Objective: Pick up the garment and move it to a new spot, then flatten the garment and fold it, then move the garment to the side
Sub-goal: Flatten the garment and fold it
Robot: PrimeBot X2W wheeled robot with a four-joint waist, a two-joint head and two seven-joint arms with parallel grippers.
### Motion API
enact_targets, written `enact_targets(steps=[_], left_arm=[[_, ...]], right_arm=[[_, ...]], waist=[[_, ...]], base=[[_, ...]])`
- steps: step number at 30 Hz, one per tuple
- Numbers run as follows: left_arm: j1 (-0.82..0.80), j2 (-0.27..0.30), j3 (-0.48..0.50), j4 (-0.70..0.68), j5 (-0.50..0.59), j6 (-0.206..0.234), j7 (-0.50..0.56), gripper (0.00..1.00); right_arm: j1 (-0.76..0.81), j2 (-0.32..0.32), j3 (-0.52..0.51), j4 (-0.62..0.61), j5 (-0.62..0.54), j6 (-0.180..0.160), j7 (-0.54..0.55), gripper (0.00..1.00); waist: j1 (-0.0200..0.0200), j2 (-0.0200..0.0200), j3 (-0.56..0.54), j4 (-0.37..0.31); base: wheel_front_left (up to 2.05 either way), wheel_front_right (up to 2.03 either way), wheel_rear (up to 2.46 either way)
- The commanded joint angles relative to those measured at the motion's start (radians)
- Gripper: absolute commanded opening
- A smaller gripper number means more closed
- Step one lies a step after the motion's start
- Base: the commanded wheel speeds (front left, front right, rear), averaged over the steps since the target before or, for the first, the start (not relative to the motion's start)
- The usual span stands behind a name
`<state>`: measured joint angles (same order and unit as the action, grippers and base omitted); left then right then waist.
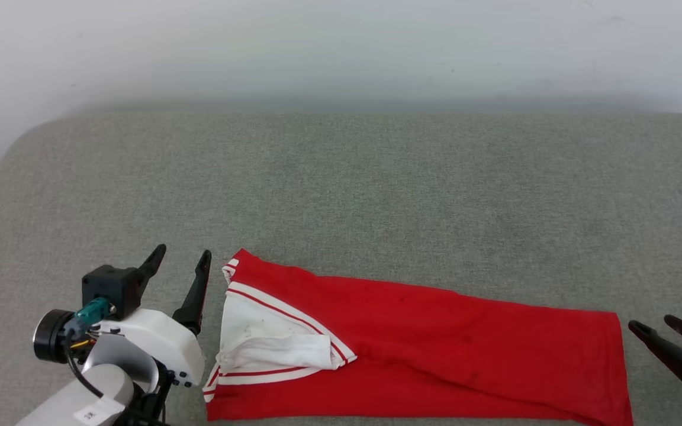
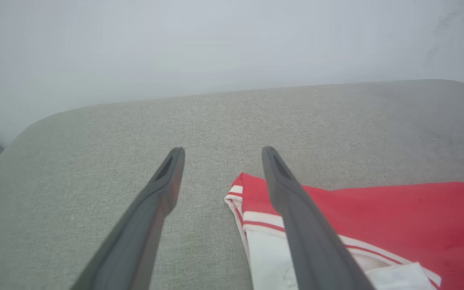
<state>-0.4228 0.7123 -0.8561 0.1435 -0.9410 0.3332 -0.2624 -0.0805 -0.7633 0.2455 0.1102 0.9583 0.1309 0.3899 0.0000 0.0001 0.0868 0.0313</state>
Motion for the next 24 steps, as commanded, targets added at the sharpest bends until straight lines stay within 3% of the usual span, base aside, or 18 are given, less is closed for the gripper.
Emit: enact_targets(steps=[1,6,12,24], left_arm=[[0.032,-0.012,0.035,-0.01,0.029,0.01,-0.002,1.0],[0.141,-0.085,0.226,-0.064,0.205,0.038,-0.002,1.0],[0.242,-0.192,0.41,-0.104,0.378,0.027,-0.003,1.0],[0.377,-0.384,0.648,-0.138,0.608,-0.083,-0.003,1.0]], right_arm=[[-0.006,-0.007,-0.002,0.007,0.016,0.0,0.017,1.0],[-0.018,-0.025,-0.004,0.056,0.077,0.0,0.116,1.0],[-0.031,-0.002,0.028,0.108,0.091,0.0,0.155,1.0],[-0.074,0.085,0.158,0.175,0.09,0.0,0.133,1.0]], waist=[[0.0,-0.0001,0.004,0.005],[0.0,-0.0001,0.022,0.021],[0.0,-0.0001,0.05,0.047],[0.0,-0.0001,0.084,0.076]], base=[[0.0,0.0,0.0],[0.0,0.0,0.0],[0.0,0.0,0.0],[0.0,0.0,0.0]])
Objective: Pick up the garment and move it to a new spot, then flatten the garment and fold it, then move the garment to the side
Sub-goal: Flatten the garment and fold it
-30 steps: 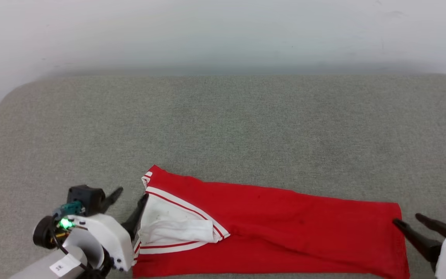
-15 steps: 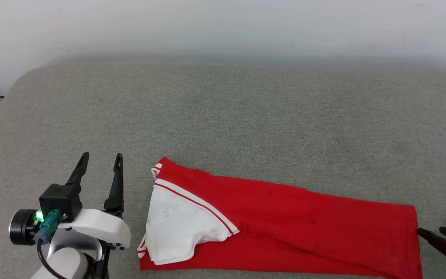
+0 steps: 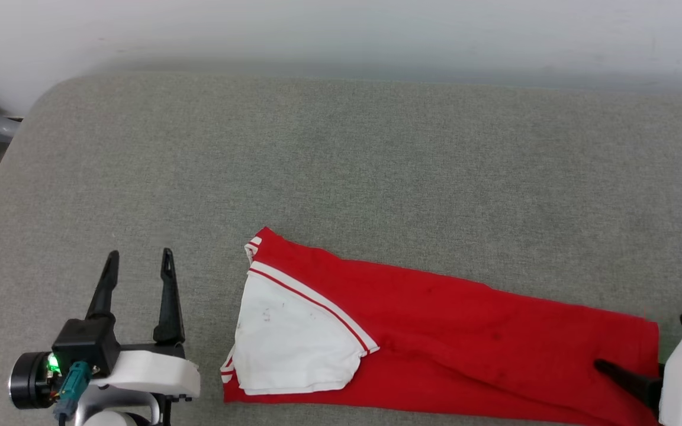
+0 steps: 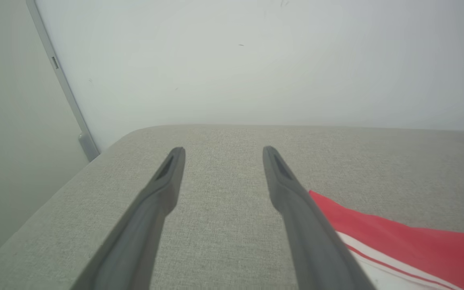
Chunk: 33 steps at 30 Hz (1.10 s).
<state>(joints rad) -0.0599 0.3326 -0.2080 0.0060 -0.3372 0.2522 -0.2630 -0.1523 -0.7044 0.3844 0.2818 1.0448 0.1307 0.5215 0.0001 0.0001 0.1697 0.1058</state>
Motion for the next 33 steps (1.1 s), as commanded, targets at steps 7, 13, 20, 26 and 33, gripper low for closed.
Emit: enact_targets(steps=[7,13,20,26,33], left_arm=[[0.059,-0.106,0.071,0.01,0.101,-0.093,-0.002,1.0],[0.074,-0.179,0.111,0.024,0.181,-0.146,-0.002,1.0],[0.087,-0.217,0.145,0.033,0.231,-0.179,-0.002,1.0],[0.098,-0.236,0.172,0.038,0.26,-0.202,-0.002,1.0],[0.118,-0.248,0.19,0.037,0.283,-0.224,-0.002,1.0]], right_arm=[[-0.037,0.063,0.103,0.021,0.018,0.001,-0.044,1.0],[-0.062,0.064,0.17,0.047,0.007,0.001,-0.091,1.0],[-0.084,0.037,0.201,0.096,-0.003,-0.001,-0.153,0.0],[-0.099,-0.039,0.183,0.162,0.011,-0.001,-0.189,0.0],[-0.108,-0.103,0.164,0.257,0.001,-0.001,-0.209,0.0]], waist=[[-0.0001,-0.0001,0.004,0.008],[-0.0001,-0.0001,-0.004,0.011],[-0.0001,-0.0001,-0.022,0.008],[-0.0001,-0.0001,-0.045,0.002],[-0.0001,-0.0001,-0.071,-0.006]], base=[[0.0,0.0,0.0],[0.0,0.0,0.0],[0.0,0.0,0.0],[0.0,0.0,0.0],[0.0,0.0,0.0]])
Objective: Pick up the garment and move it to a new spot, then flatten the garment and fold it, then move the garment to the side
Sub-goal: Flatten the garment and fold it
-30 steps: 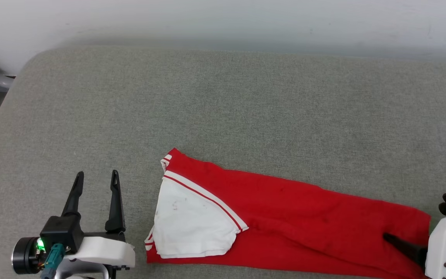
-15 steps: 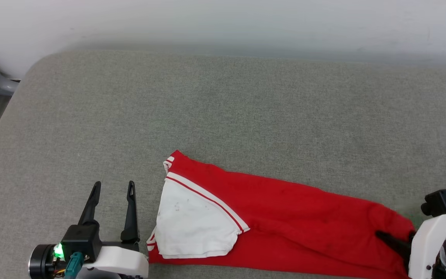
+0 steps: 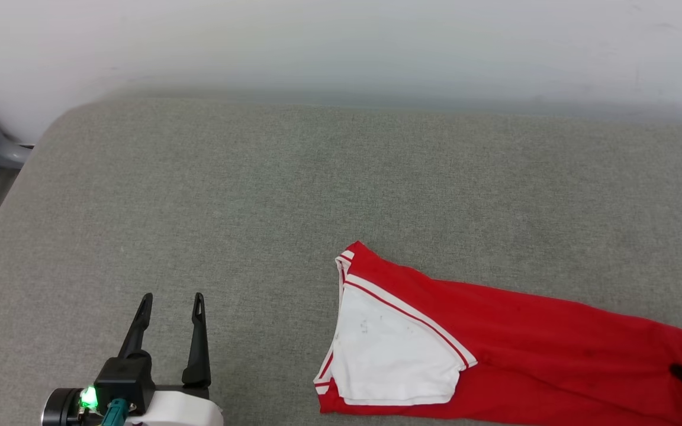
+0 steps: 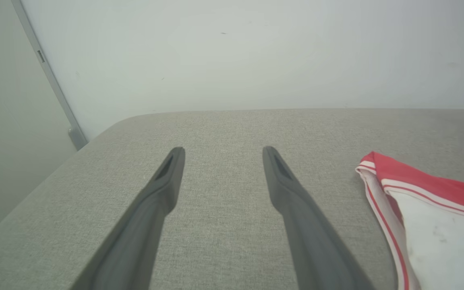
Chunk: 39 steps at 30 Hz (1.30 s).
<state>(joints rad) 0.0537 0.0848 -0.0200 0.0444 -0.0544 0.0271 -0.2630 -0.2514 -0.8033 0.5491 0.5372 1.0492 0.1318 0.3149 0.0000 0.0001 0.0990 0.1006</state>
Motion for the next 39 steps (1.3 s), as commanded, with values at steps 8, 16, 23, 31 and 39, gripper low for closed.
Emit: enact_targets(steps=[8,16,23,31,39], left_arm=[[0.024,-0.009,0.016,0.007,0.017,-0.01,-0.002,1.0],[0.032,-0.015,0.017,0.013,0.028,-0.016,-0.002,1.0],[0.004,-0.018,0.009,0.02,0.034,-0.021,-0.002,1.0],[-0.034,-0.022,-0.004,0.026,0.032,-0.026,-0.002,1.0],[-0.068,-0.027,-0.012,0.027,0.029,-0.026,-0.002,1.0]], right_arm=[[0.002,-0.034,-0.017,-0.09,0.042,-0.002,0.017,0.0],[0.015,0.0,-0.041,-0.334,0.078,-0.002,0.081,0.0],[-0.024,0.091,-0.031,-0.442,0.025,-0.002,0.177,0.0],[-0.148,0.23,0.06,-0.433,-0.12,-0.002,0.242,0.0],[-0.314,0.383,0.198,-0.315,-0.21,-0.002,0.234,0.0]], waist=[[0.0,-0.0001,-0.035,-0.012],[0.0,-0.0001,-0.051,-0.019],[0.0,-0.0001,-0.039,-0.005],[0.0,-0.0001,0.001,0.021],[0.0,-0.0001,0.037,0.039]], base=[[0.0,0.0,0.0],[0.0,0.0,0.0],[0.0,0.0,0.0],[0.0,0.0,0.0],[0.0,0.0,0.0]])
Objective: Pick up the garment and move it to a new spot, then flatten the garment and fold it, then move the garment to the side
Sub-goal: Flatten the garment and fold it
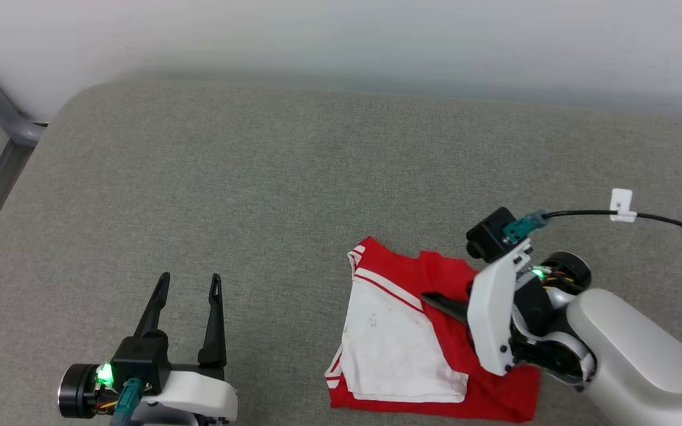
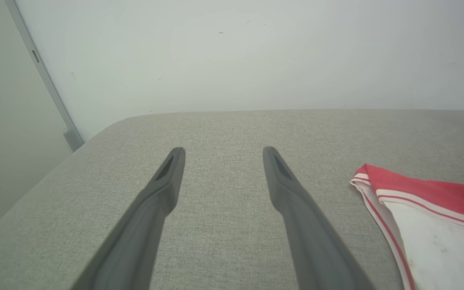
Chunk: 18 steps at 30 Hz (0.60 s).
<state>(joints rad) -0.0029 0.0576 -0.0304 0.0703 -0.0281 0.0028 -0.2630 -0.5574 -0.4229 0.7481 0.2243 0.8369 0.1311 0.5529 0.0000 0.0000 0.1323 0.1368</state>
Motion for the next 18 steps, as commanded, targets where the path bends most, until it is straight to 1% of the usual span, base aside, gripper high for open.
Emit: enact_targets(steps=[1,6,12,15,18], left_arm=[[-0.014,-0.001,-0.004,0.002,0.002,-0.002,-0.002,1.0],[-0.032,-0.003,-0.014,0.004,0.0,-0.003,-0.002,1.0],[-0.048,-0.005,-0.023,0.005,-0.005,0.001,-0.002,1.0],[-0.05,-0.006,-0.028,0.008,-0.008,0.003,-0.002,1.0],[-0.051,-0.006,-0.029,0.009,-0.008,0.006,-0.002,1.0]], right_arm=[[-0.025,0.025,0.015,0.02,0.002,-0.001,-0.007,0.0],[-0.108,0.099,0.097,0.139,-0.029,-0.001,-0.029,0.0],[-0.147,0.16,0.16,0.298,-0.036,-0.001,-0.077,0.0],[-0.142,0.168,0.193,0.366,-0.042,-0.001,-0.105,0.0],[-0.136,0.171,0.223,0.406,-0.038,-0.001,-0.142,0.0]], waist=[[0.0,0.0,0.008,0.005],[0.0,0.0,0.03,0.018],[0.0,0.0,0.053,0.031],[0.0,0.0,0.059,0.035],[0.0,0.0,0.058,0.032]], base=[[0.0,0.0,0.0],[0.0,0.0,0.0],[0.0,0.0,0.0],[0.0,0.0,0.0],[0.0,0.0,0.0]])
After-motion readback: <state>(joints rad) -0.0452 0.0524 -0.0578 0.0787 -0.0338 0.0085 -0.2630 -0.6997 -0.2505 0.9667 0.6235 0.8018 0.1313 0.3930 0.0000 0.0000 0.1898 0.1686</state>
